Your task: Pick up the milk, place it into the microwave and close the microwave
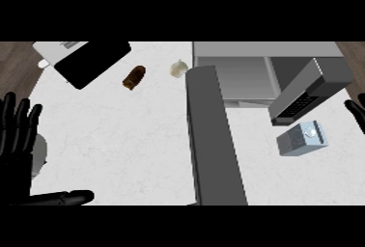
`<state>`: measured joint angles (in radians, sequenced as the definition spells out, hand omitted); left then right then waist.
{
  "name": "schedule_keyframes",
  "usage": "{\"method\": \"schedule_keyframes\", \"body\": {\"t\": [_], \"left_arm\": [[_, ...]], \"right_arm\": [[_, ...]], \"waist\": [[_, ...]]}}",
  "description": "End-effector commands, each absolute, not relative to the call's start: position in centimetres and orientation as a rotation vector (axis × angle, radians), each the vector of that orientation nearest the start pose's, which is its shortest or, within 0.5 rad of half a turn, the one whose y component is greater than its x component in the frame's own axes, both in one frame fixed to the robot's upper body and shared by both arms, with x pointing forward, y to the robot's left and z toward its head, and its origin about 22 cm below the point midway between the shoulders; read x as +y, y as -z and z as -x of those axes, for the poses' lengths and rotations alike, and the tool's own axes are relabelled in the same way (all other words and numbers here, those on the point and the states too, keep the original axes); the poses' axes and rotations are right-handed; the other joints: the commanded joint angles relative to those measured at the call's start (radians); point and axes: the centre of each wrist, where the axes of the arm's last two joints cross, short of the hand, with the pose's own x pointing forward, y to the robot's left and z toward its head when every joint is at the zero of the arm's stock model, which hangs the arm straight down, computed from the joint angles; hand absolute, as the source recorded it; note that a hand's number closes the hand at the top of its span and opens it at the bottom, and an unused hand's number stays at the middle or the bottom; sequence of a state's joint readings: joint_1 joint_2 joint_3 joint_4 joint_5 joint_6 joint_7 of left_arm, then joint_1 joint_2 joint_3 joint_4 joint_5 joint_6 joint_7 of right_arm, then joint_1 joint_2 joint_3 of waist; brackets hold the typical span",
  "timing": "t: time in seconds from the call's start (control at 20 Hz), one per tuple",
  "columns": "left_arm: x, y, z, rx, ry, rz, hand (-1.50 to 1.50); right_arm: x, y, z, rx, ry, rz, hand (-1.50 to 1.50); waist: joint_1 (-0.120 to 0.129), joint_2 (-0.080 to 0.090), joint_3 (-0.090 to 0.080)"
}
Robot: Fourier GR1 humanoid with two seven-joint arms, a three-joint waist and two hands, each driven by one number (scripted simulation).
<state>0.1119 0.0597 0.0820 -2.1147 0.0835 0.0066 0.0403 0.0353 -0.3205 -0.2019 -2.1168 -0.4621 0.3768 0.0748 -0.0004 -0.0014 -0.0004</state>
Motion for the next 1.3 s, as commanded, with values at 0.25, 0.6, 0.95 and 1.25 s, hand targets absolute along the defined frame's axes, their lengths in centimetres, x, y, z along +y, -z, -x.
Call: {"method": "schedule_keyframes", "body": {"t": [0.25,0.6,0.95,1.25], "left_arm": [[27.9,-13.0,-14.8,-1.974,-0.066,-0.095,-1.5],[29.5,-11.1,-12.4,-1.96,-0.058,-0.08,-1.5],[29.9,-12.1,-11.0,-1.967,-0.061,-0.082,-1.5],[30.5,-12.1,-9.3,-1.965,-0.047,-0.067,-1.5]], "right_arm": [[-32.8,-14.0,-18.1,-1.993,-0.308,-0.142,-1.5],[-33.9,-11.0,-18.2,-1.934,-0.315,-0.144,-1.5],[-33.4,-6.2,-21.4,-1.887,-0.274,-0.087,-1.5],[-36.8,-4.1,-22.2,-1.834,-0.226,-0.015,-1.5]], "waist": [[0.003,0.0,0.001],[0.004,0.0,0.0],[0.008,0.001,0.001],[0.011,0.001,0.001]]}}
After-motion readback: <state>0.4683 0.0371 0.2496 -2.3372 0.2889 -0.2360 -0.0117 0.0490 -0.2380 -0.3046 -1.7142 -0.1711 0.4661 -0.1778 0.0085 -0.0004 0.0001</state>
